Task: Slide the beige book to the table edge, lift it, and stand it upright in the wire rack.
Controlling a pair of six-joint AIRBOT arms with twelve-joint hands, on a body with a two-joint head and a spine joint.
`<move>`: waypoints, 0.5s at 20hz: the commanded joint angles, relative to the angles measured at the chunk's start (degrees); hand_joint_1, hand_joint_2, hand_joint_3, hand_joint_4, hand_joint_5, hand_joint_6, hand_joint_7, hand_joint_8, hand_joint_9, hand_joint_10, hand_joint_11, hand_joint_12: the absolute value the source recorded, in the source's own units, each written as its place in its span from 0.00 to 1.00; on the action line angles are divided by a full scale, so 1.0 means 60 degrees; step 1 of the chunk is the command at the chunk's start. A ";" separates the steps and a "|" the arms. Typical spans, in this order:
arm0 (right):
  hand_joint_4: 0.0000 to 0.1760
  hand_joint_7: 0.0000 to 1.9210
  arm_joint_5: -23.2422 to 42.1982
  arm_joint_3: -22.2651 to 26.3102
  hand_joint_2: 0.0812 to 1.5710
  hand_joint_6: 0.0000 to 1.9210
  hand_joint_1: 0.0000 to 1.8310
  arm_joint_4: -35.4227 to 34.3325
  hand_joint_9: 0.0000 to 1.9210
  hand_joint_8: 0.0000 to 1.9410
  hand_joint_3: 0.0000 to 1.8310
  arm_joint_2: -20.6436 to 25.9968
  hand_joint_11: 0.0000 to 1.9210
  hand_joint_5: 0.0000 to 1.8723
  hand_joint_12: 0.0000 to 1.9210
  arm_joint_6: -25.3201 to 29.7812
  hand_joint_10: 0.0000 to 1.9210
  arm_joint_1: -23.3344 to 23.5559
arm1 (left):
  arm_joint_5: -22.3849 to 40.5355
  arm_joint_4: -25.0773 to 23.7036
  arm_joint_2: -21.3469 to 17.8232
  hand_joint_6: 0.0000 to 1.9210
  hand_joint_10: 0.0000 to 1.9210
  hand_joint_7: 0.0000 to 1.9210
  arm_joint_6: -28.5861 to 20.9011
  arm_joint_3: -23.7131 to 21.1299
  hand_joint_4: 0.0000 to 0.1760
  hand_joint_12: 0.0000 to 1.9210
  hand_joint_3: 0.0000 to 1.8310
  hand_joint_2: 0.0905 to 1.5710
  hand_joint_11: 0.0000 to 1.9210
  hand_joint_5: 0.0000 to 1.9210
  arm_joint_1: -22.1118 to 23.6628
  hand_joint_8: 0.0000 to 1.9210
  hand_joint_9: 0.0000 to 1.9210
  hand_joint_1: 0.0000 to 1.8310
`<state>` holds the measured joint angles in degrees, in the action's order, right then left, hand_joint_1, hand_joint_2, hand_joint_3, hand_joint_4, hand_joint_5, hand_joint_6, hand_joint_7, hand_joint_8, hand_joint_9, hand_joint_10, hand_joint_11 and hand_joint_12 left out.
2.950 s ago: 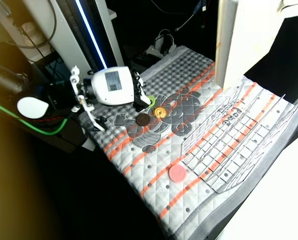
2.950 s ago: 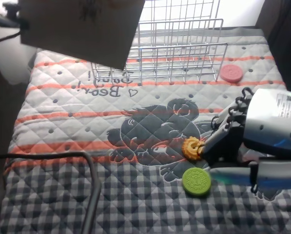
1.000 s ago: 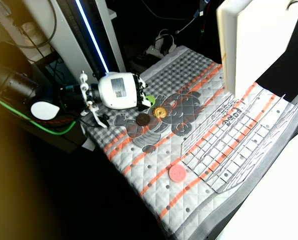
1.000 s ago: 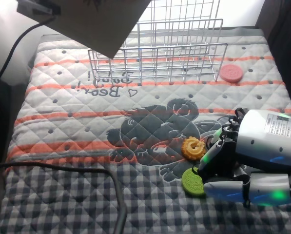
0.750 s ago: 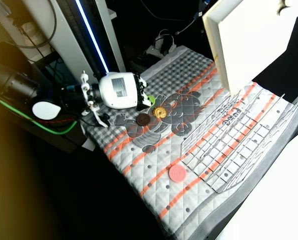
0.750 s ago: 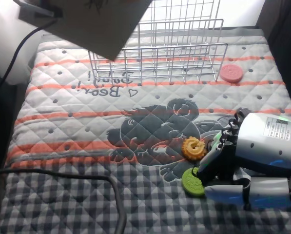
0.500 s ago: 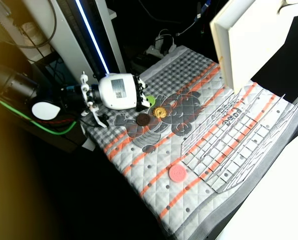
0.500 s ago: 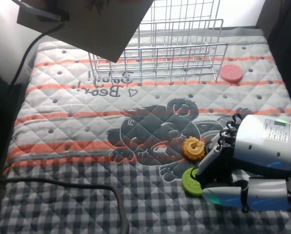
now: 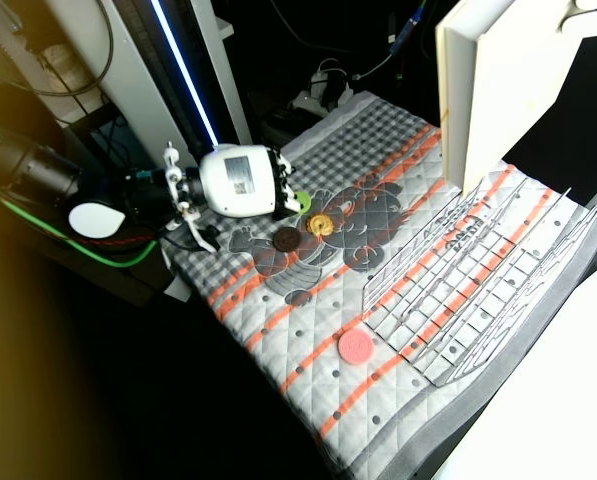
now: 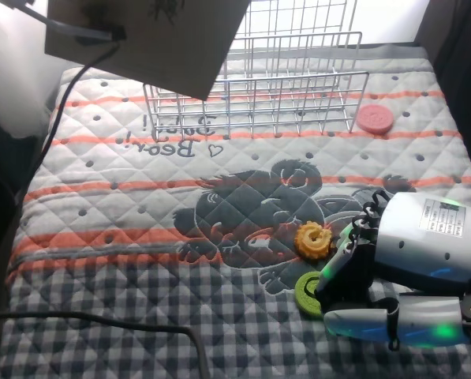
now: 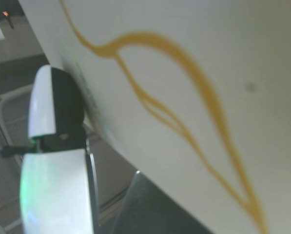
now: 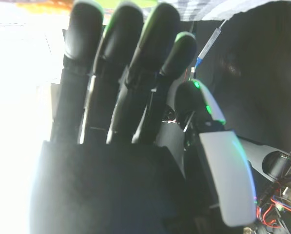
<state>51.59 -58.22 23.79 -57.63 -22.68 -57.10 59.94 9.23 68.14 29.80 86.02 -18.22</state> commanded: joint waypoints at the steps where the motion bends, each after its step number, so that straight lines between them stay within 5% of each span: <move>1: 0.00 0.73 0.1088 0.0043 0.88 0.48 0.24 -0.0205 0.61 0.17 0.00 -0.0058 0.50 0.55 0.63 0.0105 0.48 0.0020 | 0.1036 0.0137 -0.0024 0.45 0.51 0.58 -0.0158 0.0074 0.00 0.50 0.00 0.66 0.58 0.50 0.0071 0.34 0.59 0.76; 5: 0.00 0.71 0.1089 0.0025 0.88 0.47 0.25 -0.0205 0.61 0.19 0.00 -0.0086 0.50 0.56 0.62 0.0109 0.45 -0.0007 | 0.1054 0.0135 -0.0002 0.43 0.50 0.58 -0.0155 0.0140 0.00 0.51 0.00 0.65 0.58 0.52 0.0218 0.36 0.59 0.76; 10: 0.00 0.75 0.1089 0.0004 0.87 0.32 0.23 -0.0205 0.66 0.03 0.00 -0.0118 0.50 0.60 0.56 0.0126 0.28 -0.0053 | 0.1055 0.0072 0.0109 0.63 0.51 0.55 -0.0153 0.0233 0.00 0.54 0.00 0.68 0.60 0.41 0.0430 0.37 0.58 0.76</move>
<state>52.05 -58.26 23.73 -57.91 -22.70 -57.45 59.59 8.82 69.14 29.95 87.13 -16.43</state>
